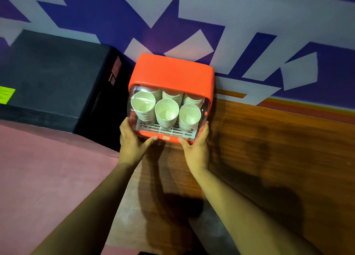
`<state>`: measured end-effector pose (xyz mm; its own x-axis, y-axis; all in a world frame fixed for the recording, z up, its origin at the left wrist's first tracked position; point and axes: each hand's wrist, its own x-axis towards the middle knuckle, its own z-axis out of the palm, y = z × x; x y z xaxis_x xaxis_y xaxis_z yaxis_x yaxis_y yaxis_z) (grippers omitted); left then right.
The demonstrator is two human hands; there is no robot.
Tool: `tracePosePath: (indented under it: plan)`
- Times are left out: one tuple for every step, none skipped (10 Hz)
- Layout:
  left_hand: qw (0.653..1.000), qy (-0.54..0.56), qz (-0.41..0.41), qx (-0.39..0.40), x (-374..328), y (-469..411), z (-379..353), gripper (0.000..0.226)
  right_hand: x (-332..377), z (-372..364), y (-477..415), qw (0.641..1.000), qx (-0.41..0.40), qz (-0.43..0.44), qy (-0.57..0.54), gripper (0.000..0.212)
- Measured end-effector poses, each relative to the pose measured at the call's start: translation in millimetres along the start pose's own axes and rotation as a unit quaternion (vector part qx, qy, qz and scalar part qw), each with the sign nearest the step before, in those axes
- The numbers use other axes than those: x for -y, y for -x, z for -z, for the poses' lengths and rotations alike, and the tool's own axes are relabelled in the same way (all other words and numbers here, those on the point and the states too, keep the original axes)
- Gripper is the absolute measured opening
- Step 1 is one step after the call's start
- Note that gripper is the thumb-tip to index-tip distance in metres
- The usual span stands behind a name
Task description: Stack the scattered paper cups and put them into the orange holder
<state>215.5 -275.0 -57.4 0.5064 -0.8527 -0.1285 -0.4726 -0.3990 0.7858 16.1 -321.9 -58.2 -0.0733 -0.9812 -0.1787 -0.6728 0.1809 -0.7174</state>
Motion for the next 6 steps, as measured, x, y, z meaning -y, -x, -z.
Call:
tracePosePath:
  plan:
    - [0.999,-0.029,0.009,-0.010,-0.7,1.7,-4.4,0.106,-2.0,-1.6,2.1,1.000,-0.008,0.006,0.022,0.105]
    - [0.997,-0.072,0.014,-0.005,-0.9,2.3,-3.9,0.108,-1.0,0.5,4.7,0.999,-0.006,0.002,0.042,0.103]
    - [0.998,-0.053,0.019,0.016,-8.9,4.3,2.5,0.104,-1.4,5.8,2.1,0.997,0.009,0.009,0.074,0.102]
    - [0.997,-0.062,0.018,0.032,-23.7,12.2,11.6,0.095,-3.3,22.6,-1.6,0.994,0.047,0.014,0.098,0.095]
    - [0.994,-0.104,0.023,0.022,-31.4,23.8,19.7,0.078,-5.5,49.3,-4.0,0.991,0.050,0.030,0.119,0.086]
    - [0.991,-0.132,0.015,0.013,-43.3,41.6,31.3,0.060,-0.6,85.6,1.3,0.989,0.054,0.026,0.135,0.081]
